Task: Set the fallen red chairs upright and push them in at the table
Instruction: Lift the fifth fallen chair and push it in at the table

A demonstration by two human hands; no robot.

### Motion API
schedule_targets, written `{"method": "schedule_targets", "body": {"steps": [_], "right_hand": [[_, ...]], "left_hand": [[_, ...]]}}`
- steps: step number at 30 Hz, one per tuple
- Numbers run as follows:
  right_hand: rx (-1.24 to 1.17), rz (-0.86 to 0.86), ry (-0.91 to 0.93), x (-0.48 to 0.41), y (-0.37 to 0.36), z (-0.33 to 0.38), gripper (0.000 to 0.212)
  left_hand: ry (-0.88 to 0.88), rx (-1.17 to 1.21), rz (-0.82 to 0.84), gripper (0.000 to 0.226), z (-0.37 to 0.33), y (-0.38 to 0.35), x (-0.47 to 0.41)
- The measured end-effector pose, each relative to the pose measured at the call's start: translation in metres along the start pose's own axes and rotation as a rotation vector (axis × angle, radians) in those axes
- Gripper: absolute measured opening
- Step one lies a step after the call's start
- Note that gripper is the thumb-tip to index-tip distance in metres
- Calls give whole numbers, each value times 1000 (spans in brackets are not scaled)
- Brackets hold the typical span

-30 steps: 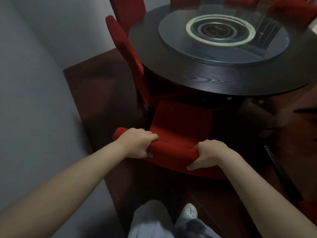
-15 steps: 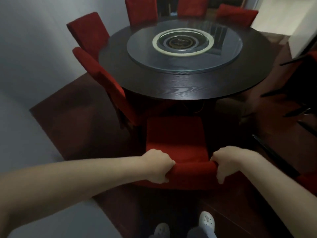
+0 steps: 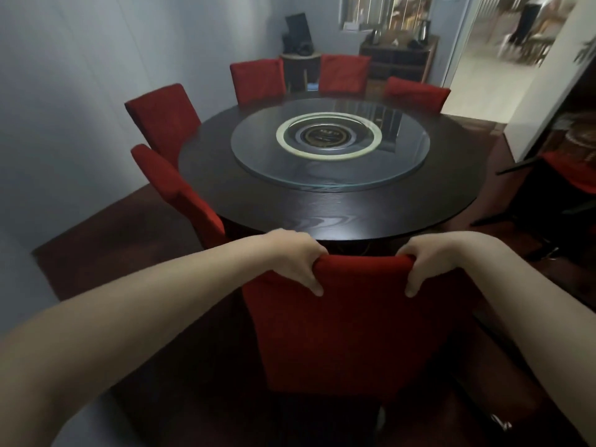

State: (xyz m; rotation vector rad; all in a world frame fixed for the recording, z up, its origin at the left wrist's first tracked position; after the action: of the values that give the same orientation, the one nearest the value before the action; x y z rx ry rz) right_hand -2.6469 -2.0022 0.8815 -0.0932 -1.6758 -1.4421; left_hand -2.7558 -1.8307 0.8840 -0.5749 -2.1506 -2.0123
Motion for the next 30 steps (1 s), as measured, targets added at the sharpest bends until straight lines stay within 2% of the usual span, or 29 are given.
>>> {"method": "schedule_targets", "body": {"steps": [2, 4, 6, 8, 12, 19, 23, 30], "right_hand": [[-62, -135, 36, -10, 16, -5, 48], [-72, -286, 69, -16, 29, -11, 58], [40, -449, 116, -21, 37, -12, 76], [126, -574, 184, -27, 46, -12, 86], [129, -651, 203, -45, 63, -15, 82], [166, -1066, 333, -56, 84, -14, 79], [136, -1104, 353, -72, 99, -16, 76], [97, -1138, 332, -104, 134, -23, 77]], "left_hand": [[72, -57, -153, 67, 20, 12, -4], [122, -228, -347, 80, 34, 22, -7], [154, -354, -501, 86, 41, 30, -7], [197, -347, -576, 86, 48, 35, -10], [252, -348, -595, 81, 58, 43, -19], [362, -273, -587, 75, 73, 56, -35], [386, -216, -591, 74, 85, 66, -48], [313, -298, -788, 72, 112, 87, -73]]}}
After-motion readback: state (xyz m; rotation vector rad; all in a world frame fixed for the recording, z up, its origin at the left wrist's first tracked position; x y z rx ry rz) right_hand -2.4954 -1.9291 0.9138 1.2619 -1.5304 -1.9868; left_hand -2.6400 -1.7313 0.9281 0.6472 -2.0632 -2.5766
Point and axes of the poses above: each hand's wrist, its own x-axis away from the middle knuckle, its own y-axis out of the back of the hand, z = x × y, the point moved 7 cm from there along -x, towards the middle knuckle, and after that the axes turned 8 degrees about -y, right-handed, at the moved point
